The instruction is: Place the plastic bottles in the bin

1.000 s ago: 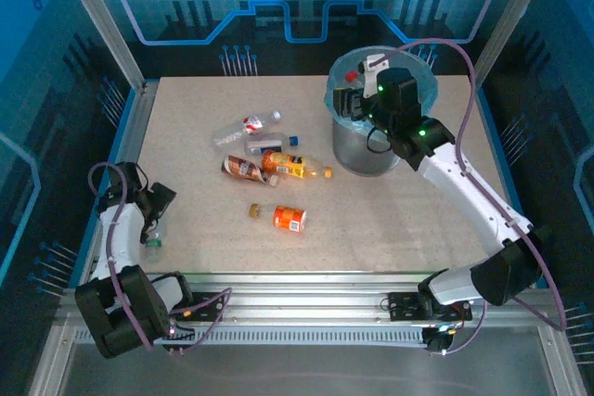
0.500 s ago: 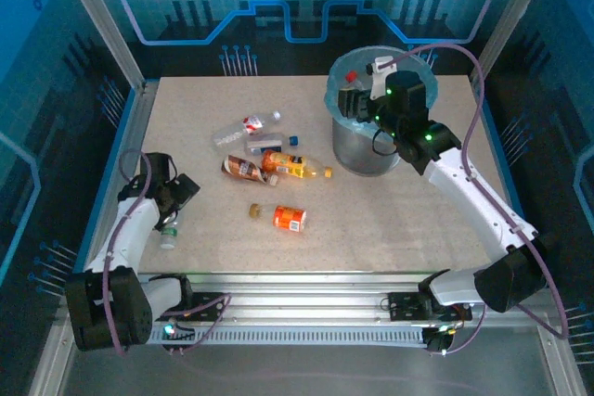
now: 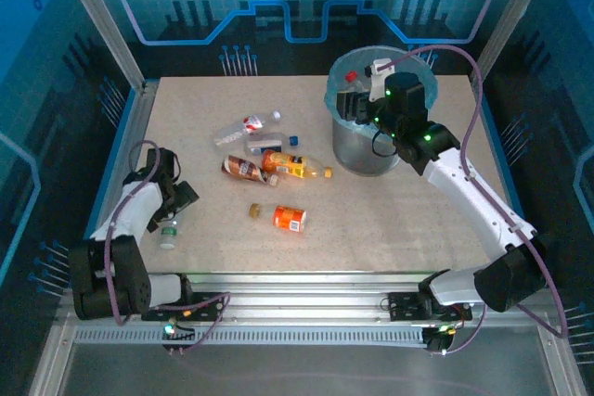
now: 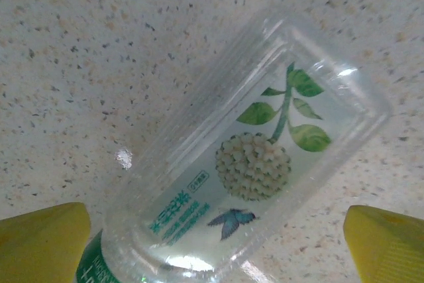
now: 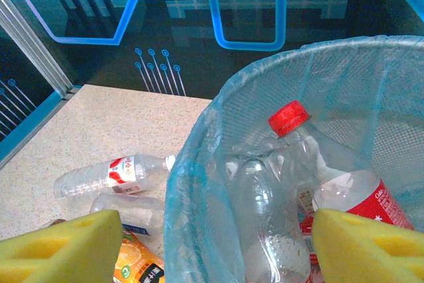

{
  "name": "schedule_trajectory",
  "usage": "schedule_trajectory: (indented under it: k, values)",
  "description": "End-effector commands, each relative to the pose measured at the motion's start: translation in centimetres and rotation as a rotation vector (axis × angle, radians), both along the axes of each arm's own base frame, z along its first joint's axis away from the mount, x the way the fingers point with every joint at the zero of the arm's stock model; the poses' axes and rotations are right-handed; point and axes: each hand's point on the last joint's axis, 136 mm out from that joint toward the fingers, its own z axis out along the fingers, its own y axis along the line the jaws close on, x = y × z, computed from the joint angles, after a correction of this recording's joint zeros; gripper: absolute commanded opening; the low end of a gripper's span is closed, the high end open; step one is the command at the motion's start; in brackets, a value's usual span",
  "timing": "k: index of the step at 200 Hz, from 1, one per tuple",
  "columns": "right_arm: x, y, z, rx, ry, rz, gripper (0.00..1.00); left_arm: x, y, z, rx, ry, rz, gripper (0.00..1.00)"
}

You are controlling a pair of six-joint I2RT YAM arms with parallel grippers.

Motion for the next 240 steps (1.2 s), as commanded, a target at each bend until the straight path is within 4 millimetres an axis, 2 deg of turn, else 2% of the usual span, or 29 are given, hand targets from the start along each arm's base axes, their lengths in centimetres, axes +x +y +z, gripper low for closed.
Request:
schedule_trajectory:
  k: [1, 22, 57, 65, 93, 164, 181, 240]
  values:
    - [0.3, -0.4, 0.3, 0.002, -0.019, -0.009, 0.77, 0.8, -0.9, -0.4, -0.046, -0.006, -0.027, 0.99]
    - [0.3, -0.4, 0.1, 0.003, -0.014, -0.01, 0.77, 1.0, -1.7, -0.9, -0.067, -0.014, -0.044, 0.98]
    - [0.4, -0.3, -0.2, 0.011, -0.001, -0.007, 0.77, 1.1, -2.6, -1.1, -0.082, -0.023, -0.079, 0.9]
    - [0.4, -0.2, -0.3, 0.014, 0.002, -0.002, 0.77, 1.2, -2.8, -1.1, -0.09, -0.026, -0.089, 0.85]
    - [0.5, 0.1, -0.4, 0.021, 0.012, 0.006, 0.77, 1.6, -3.3, -1.3, -0.107, -0.036, -0.107, 0.8]
    - [0.3, 0.1, -0.5, 0.022, 0.034, 0.007, 0.77, 2.5, -3.4, -2.4, -0.114, 0.01, -0.139, 0.82]
    - [0.1, 0.0, -0.6, 0.021, 0.037, 0.006, 0.77, 2.9, -3.6, -2.5, -0.119, 0.01, -0.148, 0.8]
    - [-0.9, -0.2, -0.5, 0.018, 0.058, -0.003, 0.77, 4.2, -3.7, -1.6, -0.084, -0.035, -0.2, 0.6]
